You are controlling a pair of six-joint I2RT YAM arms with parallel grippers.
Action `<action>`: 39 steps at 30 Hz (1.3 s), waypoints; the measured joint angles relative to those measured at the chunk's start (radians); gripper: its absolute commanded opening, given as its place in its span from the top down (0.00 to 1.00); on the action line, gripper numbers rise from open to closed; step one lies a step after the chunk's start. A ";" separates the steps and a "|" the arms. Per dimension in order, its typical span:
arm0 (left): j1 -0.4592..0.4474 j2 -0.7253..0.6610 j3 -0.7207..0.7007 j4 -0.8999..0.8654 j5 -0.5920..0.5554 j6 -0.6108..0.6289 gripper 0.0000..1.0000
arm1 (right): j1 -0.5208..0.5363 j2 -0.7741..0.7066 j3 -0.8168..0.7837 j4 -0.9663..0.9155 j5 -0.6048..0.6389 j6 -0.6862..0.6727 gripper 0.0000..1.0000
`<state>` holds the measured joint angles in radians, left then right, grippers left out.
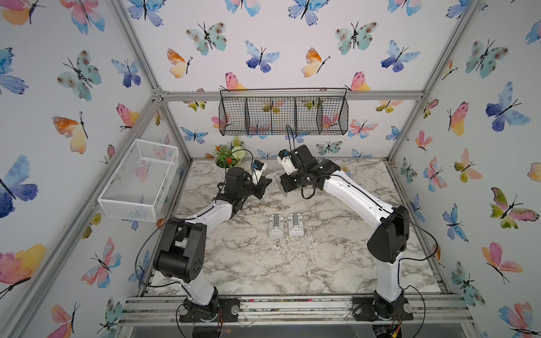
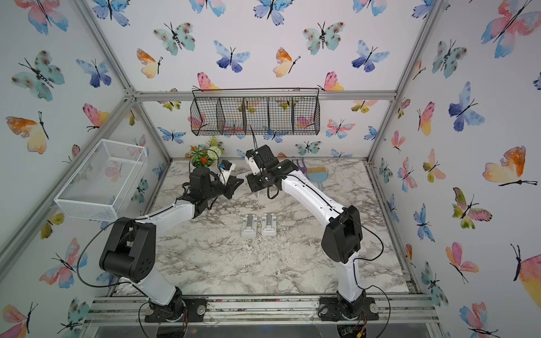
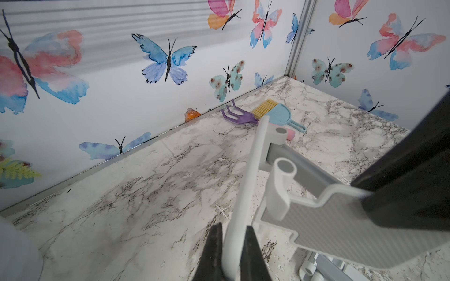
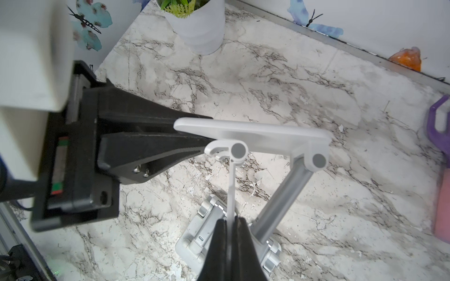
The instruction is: Open the phone stand
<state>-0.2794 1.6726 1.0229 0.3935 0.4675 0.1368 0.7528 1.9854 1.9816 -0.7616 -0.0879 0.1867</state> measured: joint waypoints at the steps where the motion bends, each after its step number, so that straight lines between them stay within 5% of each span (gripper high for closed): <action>1: 0.007 0.007 0.000 0.014 0.016 -0.002 1.00 | 0.000 -0.003 -0.006 0.009 -0.006 -0.002 0.99; 16: 0.049 0.130 0.079 0.104 0.218 -0.015 1.00 | 0.009 -0.037 -0.060 0.062 -0.040 -0.031 0.99; 39: 0.103 0.170 0.041 0.148 0.322 -0.051 1.00 | 0.010 -0.045 -0.198 0.259 -0.241 0.019 0.98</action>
<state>-0.1768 1.8423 1.0637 0.5419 0.7898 0.0853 0.7628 1.9408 1.7832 -0.5030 -0.3290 0.2058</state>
